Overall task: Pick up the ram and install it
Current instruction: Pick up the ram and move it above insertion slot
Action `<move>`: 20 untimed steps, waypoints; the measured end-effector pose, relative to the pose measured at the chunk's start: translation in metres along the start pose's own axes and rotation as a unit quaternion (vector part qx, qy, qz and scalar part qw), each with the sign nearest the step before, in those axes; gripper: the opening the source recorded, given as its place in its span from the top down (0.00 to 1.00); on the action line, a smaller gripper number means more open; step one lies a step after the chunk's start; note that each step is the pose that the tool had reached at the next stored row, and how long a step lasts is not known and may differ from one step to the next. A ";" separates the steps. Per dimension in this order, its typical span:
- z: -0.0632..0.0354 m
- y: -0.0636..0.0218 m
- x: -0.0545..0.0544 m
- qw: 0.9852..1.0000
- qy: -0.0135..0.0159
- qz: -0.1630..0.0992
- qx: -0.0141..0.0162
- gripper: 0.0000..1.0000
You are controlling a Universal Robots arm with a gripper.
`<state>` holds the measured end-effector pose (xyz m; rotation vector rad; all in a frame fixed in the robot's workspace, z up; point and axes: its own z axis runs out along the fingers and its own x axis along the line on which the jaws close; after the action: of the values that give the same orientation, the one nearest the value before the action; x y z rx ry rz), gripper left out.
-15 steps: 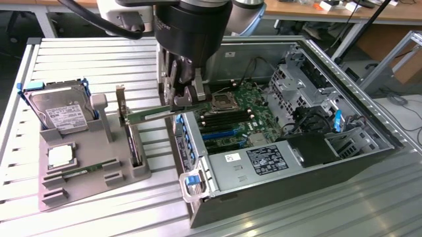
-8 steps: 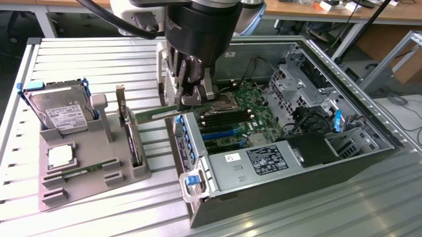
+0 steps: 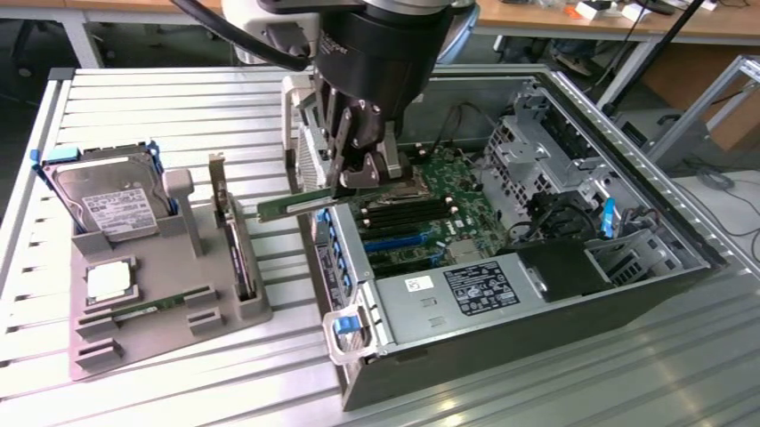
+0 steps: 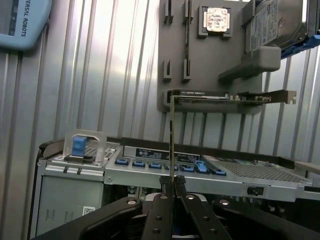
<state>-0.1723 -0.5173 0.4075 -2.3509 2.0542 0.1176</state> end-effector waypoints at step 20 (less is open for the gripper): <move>-0.0007 -0.0256 0.003 1.000 0.000 0.000 0.000 0.88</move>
<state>-0.1465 -0.5172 0.4070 -2.3512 2.0540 0.1175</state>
